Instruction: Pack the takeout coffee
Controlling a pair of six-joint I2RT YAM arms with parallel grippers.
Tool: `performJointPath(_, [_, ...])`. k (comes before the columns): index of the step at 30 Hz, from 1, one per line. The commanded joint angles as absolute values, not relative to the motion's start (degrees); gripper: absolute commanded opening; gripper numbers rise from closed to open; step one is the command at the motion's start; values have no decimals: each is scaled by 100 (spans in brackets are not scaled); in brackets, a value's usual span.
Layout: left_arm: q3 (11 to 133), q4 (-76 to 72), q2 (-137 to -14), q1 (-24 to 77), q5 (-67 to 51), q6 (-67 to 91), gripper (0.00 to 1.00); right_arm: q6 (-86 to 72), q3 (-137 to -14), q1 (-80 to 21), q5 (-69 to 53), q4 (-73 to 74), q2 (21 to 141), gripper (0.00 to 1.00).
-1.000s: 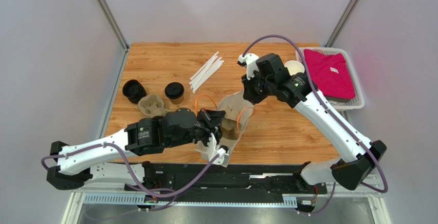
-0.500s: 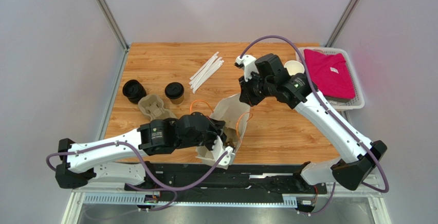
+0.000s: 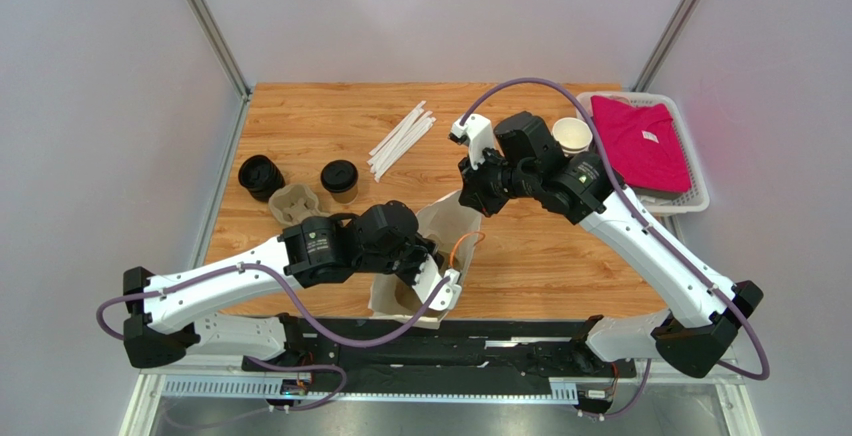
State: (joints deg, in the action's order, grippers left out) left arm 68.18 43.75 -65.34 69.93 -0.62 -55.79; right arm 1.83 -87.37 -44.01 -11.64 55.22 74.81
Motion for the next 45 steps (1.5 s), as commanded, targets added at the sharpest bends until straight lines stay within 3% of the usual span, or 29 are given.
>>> performJointPath(1, [6706,4290,-6644,6900,-387,-5493,0,211,-8789,-4456,-1257,5212,7260,0])
performJointPath(14, [6811,4201,-7198,6416,-589,-5528,0,185,-8745,-4482,-1389,5229,7251,0])
performJointPath(19, [7233,4342,-6944,6407,-746,-5327,33,220,-8640,-4491,-1257,5229,7242,0])
performJointPath(24, [7759,4684,-6838,6425,-730,-5221,52,237,-8561,-4491,-1152,5186,7286,0])
performJointPath(37, [7418,5326,-6618,6653,-1001,-5310,55,220,-8640,-4491,-1125,5142,7453,0])
performJointPath(45, [7436,5125,-7444,6689,-870,-4922,53,132,-8692,-4483,-1169,5203,7515,0])
